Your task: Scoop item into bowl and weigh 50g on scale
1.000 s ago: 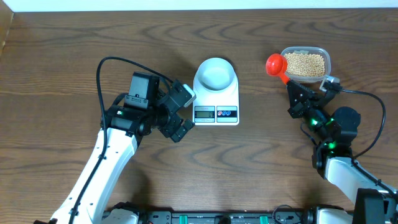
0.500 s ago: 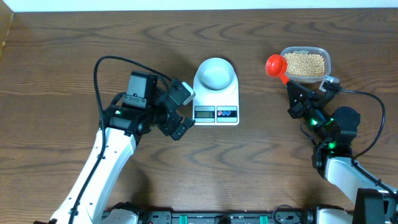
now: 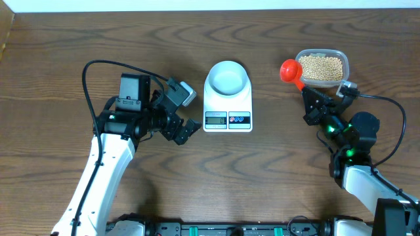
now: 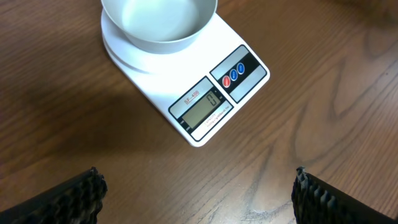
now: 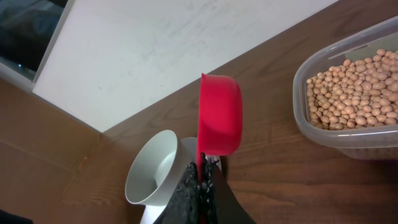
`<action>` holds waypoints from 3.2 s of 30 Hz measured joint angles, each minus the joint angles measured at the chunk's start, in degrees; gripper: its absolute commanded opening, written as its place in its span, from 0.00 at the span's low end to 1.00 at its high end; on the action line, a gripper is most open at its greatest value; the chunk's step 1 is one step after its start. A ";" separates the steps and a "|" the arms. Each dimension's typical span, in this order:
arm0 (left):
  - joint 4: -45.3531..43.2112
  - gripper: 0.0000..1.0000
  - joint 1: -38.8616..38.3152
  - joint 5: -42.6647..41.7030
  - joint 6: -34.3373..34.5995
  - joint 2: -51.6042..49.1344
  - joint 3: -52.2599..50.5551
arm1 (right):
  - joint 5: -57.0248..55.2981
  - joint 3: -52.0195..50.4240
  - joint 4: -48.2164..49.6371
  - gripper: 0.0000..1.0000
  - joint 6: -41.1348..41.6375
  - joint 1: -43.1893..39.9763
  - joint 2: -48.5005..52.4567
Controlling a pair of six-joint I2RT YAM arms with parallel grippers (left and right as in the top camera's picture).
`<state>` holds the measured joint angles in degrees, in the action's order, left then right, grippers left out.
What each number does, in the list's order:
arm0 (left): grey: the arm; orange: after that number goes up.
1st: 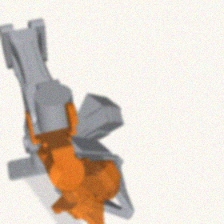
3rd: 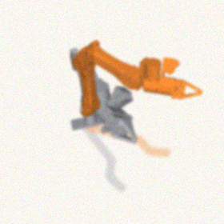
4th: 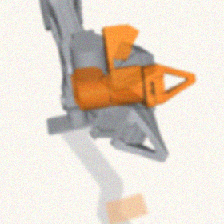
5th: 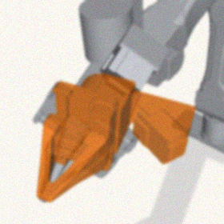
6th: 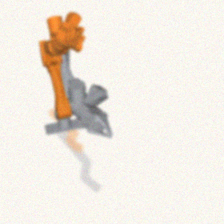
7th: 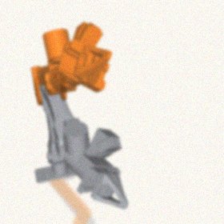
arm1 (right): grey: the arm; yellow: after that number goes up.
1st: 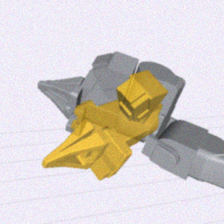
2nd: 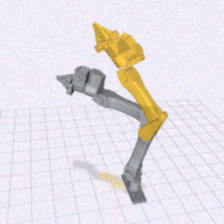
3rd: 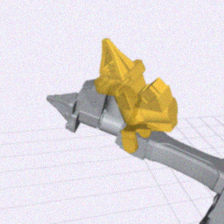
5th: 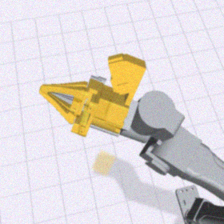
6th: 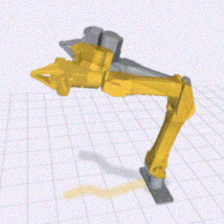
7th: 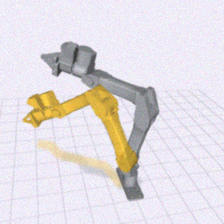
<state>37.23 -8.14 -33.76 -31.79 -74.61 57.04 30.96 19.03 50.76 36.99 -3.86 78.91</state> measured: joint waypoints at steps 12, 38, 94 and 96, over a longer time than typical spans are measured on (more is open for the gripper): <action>0.35 0.98 0.00 -0.48 -1.27 0.00 0.00 | 0.09 0.00 0.00 0.01 0.00 0.00 0.00; 0.35 0.98 0.00 -0.46 -1.27 0.00 0.00 | 0.33 0.00 0.00 0.01 0.00 0.00 0.00; 0.76 0.98 0.00 3.32 -1.27 4.00 0.00 | 0.33 0.00 0.00 0.01 -1.46 0.00 0.00; 1.16 0.98 0.00 3.76 -1.29 4.35 0.00 | 0.35 0.00 0.00 0.01 -1.46 0.00 0.00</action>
<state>38.39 -8.14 -30.00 -33.08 -70.26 57.04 31.31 19.03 50.76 35.53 -3.86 78.91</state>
